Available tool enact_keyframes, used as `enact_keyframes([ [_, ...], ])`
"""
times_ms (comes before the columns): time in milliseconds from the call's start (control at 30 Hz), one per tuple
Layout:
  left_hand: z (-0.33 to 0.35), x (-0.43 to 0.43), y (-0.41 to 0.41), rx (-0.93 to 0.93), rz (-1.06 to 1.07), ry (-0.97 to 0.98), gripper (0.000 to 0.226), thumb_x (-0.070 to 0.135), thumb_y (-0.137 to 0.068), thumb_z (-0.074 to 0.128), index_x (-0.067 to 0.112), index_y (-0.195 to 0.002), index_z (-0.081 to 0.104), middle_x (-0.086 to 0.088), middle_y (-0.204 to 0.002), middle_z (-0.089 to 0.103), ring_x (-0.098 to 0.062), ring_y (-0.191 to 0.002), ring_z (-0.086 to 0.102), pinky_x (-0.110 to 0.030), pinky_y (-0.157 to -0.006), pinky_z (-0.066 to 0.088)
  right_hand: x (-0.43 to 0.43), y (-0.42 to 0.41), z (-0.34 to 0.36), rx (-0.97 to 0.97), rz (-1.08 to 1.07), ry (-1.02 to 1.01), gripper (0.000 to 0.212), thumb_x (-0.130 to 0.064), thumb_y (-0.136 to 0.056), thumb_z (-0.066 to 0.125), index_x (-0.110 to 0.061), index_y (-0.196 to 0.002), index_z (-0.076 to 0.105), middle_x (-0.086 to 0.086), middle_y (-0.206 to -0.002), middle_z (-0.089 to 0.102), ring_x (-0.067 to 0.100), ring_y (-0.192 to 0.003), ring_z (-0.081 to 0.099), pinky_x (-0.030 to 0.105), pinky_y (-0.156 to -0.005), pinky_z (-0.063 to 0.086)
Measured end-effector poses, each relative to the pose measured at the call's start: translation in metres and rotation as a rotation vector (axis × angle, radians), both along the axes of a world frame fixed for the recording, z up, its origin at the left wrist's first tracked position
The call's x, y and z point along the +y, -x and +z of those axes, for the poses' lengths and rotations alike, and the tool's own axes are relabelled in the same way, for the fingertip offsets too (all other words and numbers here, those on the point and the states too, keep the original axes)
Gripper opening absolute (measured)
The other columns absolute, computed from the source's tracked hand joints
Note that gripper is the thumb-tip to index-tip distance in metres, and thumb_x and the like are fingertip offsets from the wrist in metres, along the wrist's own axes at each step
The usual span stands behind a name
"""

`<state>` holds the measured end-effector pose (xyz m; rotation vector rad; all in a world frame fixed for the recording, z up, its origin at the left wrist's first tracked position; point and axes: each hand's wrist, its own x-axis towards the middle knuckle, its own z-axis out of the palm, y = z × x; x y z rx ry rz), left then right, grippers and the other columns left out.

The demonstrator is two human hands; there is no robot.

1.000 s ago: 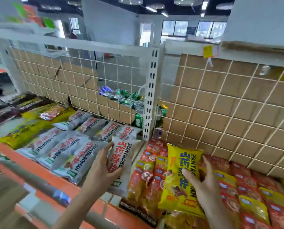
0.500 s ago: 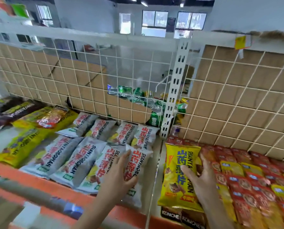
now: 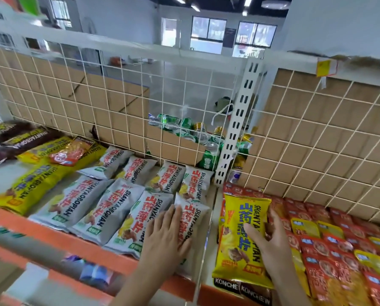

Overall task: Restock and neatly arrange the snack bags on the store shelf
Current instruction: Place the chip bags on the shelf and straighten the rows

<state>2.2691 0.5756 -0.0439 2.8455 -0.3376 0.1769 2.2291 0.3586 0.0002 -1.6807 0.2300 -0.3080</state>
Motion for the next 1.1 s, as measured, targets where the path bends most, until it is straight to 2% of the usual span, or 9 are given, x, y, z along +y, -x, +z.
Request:
enact_keyframes([
  [100,0.000,0.012,0.008,-0.026,0.004,0.017,0.063,0.064,-0.089,0.019,0.024,-0.127,0.051,0.004,-0.122,0.060,-0.017,-0.107,0.060,-0.038,-0.087,0.051,-0.002,0.001,0.003,0.001,0.030,0.000,0.093,-0.048,-0.065,0.069,-0.033,-0.144,0.022,-0.006,-0.148,0.033,0.020,-0.135,0.034,0.050,-0.110,0.030],
  [167,0.005,0.026,0.016,-0.046,0.020,0.046,0.061,0.063,-0.092,0.012,0.029,-0.127,0.047,0.007,-0.125,0.055,-0.015,-0.112,0.053,-0.034,-0.095,0.040,-0.002,0.001,0.004,0.013,0.035,0.003,0.095,-0.050,-0.063,0.068,-0.034,-0.144,0.023,-0.005,-0.147,0.035,0.021,-0.133,0.037,0.051,-0.108,0.033],
  [400,0.023,0.103,0.050,-0.165,0.258,0.067,0.063,0.062,-0.092,0.016,0.023,-0.130,0.047,0.001,-0.124,0.057,-0.020,-0.108,0.049,-0.032,-0.088,0.033,0.022,-0.011,0.003,0.023,0.156,-0.028,0.087,-0.040,-0.074,0.068,-0.033,-0.146,0.020,-0.003,-0.152,0.026,0.024,-0.138,0.028,0.053,-0.111,0.026],
  [600,0.031,0.163,0.089,-0.177,0.495,0.130,0.059,0.052,-0.083,0.042,0.021,-0.132,0.049,-0.003,-0.130,0.054,-0.029,-0.109,0.053,-0.044,-0.088,0.039,0.065,-0.022,0.006,0.015,0.259,-0.013,0.091,-0.045,-0.068,0.067,-0.034,-0.146,0.020,-0.003,-0.153,0.024,0.023,-0.139,0.026,0.053,-0.112,0.024],
  [700,0.033,0.192,0.103,-0.209,0.619,0.176,0.052,0.030,-0.083,0.068,0.020,-0.131,0.051,-0.006,-0.130,0.053,-0.033,-0.113,0.052,-0.049,-0.090,0.039,0.092,-0.026,0.010,0.007,0.309,0.014,0.086,-0.046,-0.070,0.067,-0.035,-0.144,0.024,-0.003,-0.151,0.029,0.023,-0.137,0.030,0.052,-0.110,0.029],
  [800,0.030,0.224,0.108,-0.274,0.674,0.157,0.047,0.028,-0.082,0.067,0.014,-0.125,0.055,-0.012,-0.125,0.057,-0.040,-0.107,0.055,-0.055,-0.085,0.042,0.118,-0.031,0.011,0.016,0.343,0.084,0.079,-0.038,-0.077,0.065,-0.031,-0.144,0.024,0.002,-0.148,0.033,0.023,-0.129,0.038,0.043,-0.104,0.032],
  [900,0.025,0.259,0.104,-0.255,0.721,0.149,0.052,0.018,-0.078,0.073,0.010,-0.126,0.055,-0.014,-0.125,0.057,-0.043,-0.106,0.054,-0.055,-0.085,0.041,0.150,-0.037,0.016,0.029,0.371,0.122,0.076,-0.040,-0.079,0.063,-0.031,-0.144,0.025,0.003,-0.147,0.036,0.023,-0.126,0.041,0.023,-0.093,0.029],
  [1000,0.026,0.297,0.094,-0.220,0.745,0.133,0.055,0.020,-0.079,0.071,0.012,-0.130,0.053,-0.011,-0.131,0.054,-0.041,-0.111,0.052,-0.053,-0.087,0.040,0.191,-0.048,0.014,0.019,0.405,0.047,0.087,-0.052,-0.067,0.063,-0.040,-0.143,0.023,-0.002,-0.151,0.029,0.025,-0.136,0.032,0.051,-0.108,0.031],
  [1100,0.032,0.339,0.081,-0.202,0.732,0.115,0.055,0.026,-0.082,0.066,0.016,-0.134,0.049,-0.010,-0.134,0.050,-0.038,-0.115,0.050,-0.051,-0.092,0.038,0.239,-0.058,0.011,-0.023,0.378,0.035,0.088,-0.051,-0.067,0.065,-0.041,-0.143,0.021,-0.005,-0.151,0.027,0.023,-0.137,0.030,0.054,-0.108,0.030],
])
